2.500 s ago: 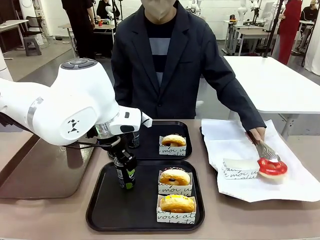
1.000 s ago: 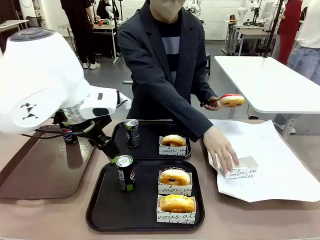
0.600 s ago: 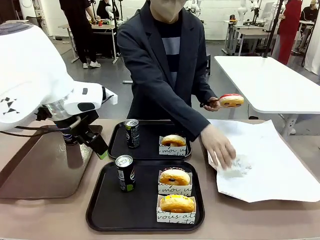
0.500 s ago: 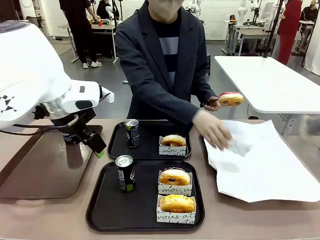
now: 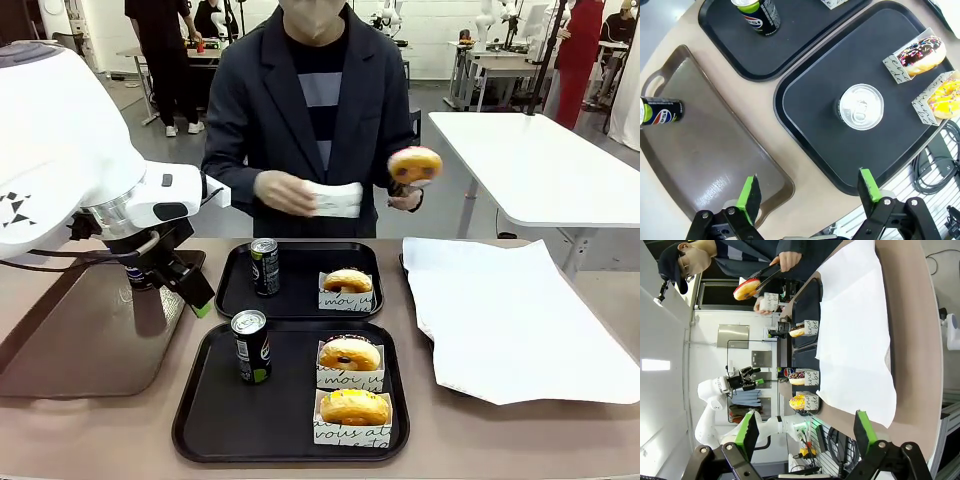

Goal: Set up donuts and drinks on trays.
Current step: Pick up one Pepsi coke from the Handle tray and place it on the Flat Tray without a Pepsi coke.

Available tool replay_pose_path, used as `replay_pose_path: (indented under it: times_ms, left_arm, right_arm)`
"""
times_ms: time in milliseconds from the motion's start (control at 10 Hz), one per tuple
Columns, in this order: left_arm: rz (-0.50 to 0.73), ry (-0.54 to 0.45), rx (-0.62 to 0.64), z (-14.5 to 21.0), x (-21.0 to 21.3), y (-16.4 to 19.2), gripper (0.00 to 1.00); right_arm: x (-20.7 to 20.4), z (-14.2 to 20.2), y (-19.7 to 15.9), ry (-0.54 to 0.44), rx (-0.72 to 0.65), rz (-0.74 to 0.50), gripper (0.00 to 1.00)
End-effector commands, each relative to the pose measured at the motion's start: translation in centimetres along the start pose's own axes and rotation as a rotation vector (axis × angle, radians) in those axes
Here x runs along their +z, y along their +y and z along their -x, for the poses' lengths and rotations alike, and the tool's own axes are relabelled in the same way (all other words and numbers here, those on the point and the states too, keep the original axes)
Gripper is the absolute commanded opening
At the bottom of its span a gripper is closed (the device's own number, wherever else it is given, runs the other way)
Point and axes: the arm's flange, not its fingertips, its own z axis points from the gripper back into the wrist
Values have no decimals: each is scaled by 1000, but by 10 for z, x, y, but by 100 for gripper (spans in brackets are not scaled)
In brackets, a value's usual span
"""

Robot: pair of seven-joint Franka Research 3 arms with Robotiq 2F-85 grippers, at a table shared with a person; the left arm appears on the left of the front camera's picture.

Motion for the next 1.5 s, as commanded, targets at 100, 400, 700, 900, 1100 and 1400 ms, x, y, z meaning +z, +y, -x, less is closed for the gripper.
replay_pose_path:
  times_ms: [100, 400, 700, 900, 1100, 1400]
  left_arm:
    - [3, -8, -13, -1, 0, 1, 100]
    - [64, -76, 83, 5, 16, 39, 100]
    - [90, -141, 352, 71, 39, 134, 100]
    - [67, -63, 491, 119, 25, 189, 100]
    - [81, -31, 615, 148, 12, 218, 100]
    - [81, -52, 588, 117, 44, 241, 100]
  right_arm:
    - [0, 1, 0, -2, 5, -9, 100]
    - [0, 1, 0, -2, 5, -9, 100]
    - [0, 1, 0, -2, 5, -9, 100]
    - [0, 1, 0, -2, 5, -9, 100]
    - [0, 1, 0, -2, 5, -9, 100]
    - [0, 1, 0, -2, 5, -9, 100]
